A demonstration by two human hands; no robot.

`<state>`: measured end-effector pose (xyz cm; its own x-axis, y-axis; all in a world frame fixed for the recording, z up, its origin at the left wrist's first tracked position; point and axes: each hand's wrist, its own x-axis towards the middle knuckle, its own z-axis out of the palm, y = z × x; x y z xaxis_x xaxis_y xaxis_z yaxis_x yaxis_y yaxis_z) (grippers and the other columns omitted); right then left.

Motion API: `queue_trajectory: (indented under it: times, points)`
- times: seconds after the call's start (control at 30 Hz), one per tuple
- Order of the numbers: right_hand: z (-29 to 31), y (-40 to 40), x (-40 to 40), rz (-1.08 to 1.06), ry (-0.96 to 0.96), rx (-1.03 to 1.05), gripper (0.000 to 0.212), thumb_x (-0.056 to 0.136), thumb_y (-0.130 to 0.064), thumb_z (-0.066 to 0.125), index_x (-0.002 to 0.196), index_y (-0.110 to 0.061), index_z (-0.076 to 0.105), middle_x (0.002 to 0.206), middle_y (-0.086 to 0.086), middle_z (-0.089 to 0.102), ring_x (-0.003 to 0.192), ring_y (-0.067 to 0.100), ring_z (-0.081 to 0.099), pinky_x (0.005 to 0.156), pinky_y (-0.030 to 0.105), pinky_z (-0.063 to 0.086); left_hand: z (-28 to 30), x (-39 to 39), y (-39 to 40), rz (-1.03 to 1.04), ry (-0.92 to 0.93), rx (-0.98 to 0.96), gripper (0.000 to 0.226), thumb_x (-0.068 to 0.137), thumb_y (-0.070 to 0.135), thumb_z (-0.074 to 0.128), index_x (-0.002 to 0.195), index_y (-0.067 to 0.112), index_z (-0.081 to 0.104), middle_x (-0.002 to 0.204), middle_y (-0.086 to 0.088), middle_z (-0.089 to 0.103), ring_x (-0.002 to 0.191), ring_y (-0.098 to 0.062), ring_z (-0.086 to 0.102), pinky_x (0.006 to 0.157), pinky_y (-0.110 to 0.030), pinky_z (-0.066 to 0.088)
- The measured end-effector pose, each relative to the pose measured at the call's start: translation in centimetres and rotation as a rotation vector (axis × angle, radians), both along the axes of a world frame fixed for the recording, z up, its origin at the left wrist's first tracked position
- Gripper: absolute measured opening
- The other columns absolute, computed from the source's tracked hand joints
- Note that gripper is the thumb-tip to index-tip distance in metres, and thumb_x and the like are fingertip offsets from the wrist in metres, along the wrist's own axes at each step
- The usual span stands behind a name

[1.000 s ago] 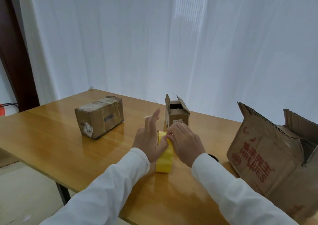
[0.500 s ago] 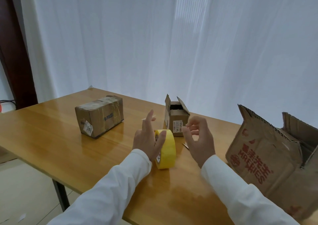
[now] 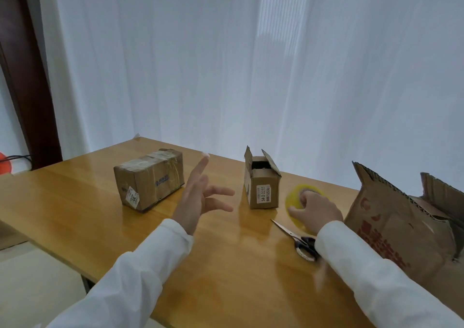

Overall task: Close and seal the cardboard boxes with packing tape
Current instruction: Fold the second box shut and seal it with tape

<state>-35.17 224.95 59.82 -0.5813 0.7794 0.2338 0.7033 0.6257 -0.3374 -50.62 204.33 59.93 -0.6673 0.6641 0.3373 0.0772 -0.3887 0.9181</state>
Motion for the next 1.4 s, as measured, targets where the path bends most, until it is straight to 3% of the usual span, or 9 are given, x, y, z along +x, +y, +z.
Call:
queue_trajectory:
  times: [0.17,0.27,0.37,0.47,0.73,0.9,1.03,1.2,1.4]
  points:
    - [-2.1,1.5,0.2,-0.094,-0.265,0.032,0.024,0.089,-0.048,0.054,0.093,-0.024,0.052,0.098,-0.001,0.057,0.093,0.021,0.053,0.076,0.031,0.046,1.5,0.2,-0.1,-0.419,-0.382,0.071,0.058,0.078,0.050,0.051,0.132,0.029,0.049,0.062,-0.004,0.058,0.034,-0.014,0.046,0.054,-0.026,0.050]
    - [-1.6,-0.4,-0.9,-0.010,-0.034,0.110,0.042,0.088,-0.057,0.052,0.113,-0.023,0.056,0.116,-0.004,0.053,0.109,0.018,0.050,0.090,0.031,0.043,1.7,0.8,0.2,-0.570,-0.518,0.116,0.060,0.075,0.053,0.056,0.128,0.026,0.054,0.066,-0.003,0.050,0.030,-0.010,0.039,0.050,-0.025,0.049]
    - [1.2,-4.0,-2.3,0.387,0.325,-0.440,0.054,0.088,-0.063,0.040,0.102,-0.017,0.065,0.101,-0.002,0.065,0.095,0.014,0.061,0.084,0.030,0.048,1.4,1.2,0.8,-0.730,-0.637,0.137,0.069,0.064,0.050,0.076,0.126,0.023,0.060,0.058,-0.001,0.050,0.029,-0.009,0.039,0.047,-0.025,0.048]
    - [2.5,-6.3,-3.4,0.558,0.357,-1.067,0.072,0.082,-0.067,0.037,0.112,-0.008,0.067,0.102,0.006,0.072,0.095,0.018,0.069,0.076,0.029,0.057,0.8,1.0,1.7,-0.810,-0.650,0.128,0.075,0.055,0.045,0.086,0.122,0.022,0.062,0.058,-0.003,0.052,0.030,-0.010,0.040,0.047,-0.026,0.048]
    - [1.7,-5.2,-4.2,0.557,0.792,-1.222,0.015,0.092,-0.017,0.060,0.080,-0.011,0.065,0.073,-0.001,0.066,0.068,0.009,0.061,0.067,0.027,0.056,0.5,0.9,2.6,-0.477,-0.600,0.007,0.055,0.079,0.053,0.044,0.126,0.025,0.051,0.069,-0.002,0.063,0.032,-0.009,0.038,0.047,-0.022,0.044]
    - [1.4,-2.9,-3.9,0.400,0.843,-0.815,0.017,0.092,-0.017,0.060,0.076,-0.015,0.065,0.069,-0.004,0.063,0.069,0.009,0.058,0.071,0.028,0.054,-1.4,0.1,4.6,0.013,-0.543,-0.184,0.033,0.096,0.035,0.044,0.126,0.022,0.043,0.088,-0.003,0.074,0.043,-0.010,0.050,0.050,-0.022,0.049]
    - [2.8,-0.3,-2.7,0.297,0.927,-0.551,0.015,0.094,-0.022,0.056,0.080,-0.019,0.062,0.078,-0.004,0.064,0.076,0.011,0.059,0.076,0.029,0.052,-2.6,-0.3,6.6,0.272,-0.223,-0.403,0.052,0.094,0.038,0.052,0.139,0.025,0.029,0.115,-0.003,0.064,0.088,-0.016,0.064,0.082,-0.032,0.050]
    - [3.6,3.2,-0.6,0.201,1.004,-0.522,0.015,0.094,-0.022,0.054,0.080,-0.023,0.059,0.083,-0.001,0.061,0.082,0.015,0.057,0.087,0.043,0.051,-1.6,-0.8,11.1,0.342,0.045,-0.398,0.079,0.088,0.034,0.063,0.147,0.022,0.013,0.134,-0.002,0.049,0.119,-0.016,0.046,0.094,-0.027,0.033]
    - [3.3,3.3,-1.0,0.238,0.934,-0.453,0.010,0.092,-0.027,0.057,0.086,-0.019,0.060,0.078,-0.006,0.061,0.075,0.010,0.056,0.079,0.035,0.053,-0.7,-2.9,18.2,0.375,0.025,-0.415,0.081,0.089,0.034,0.062,0.149,0.018,0.009,0.139,-0.006,0.046,0.124,-0.024,0.048,0.101,-0.034,0.040]
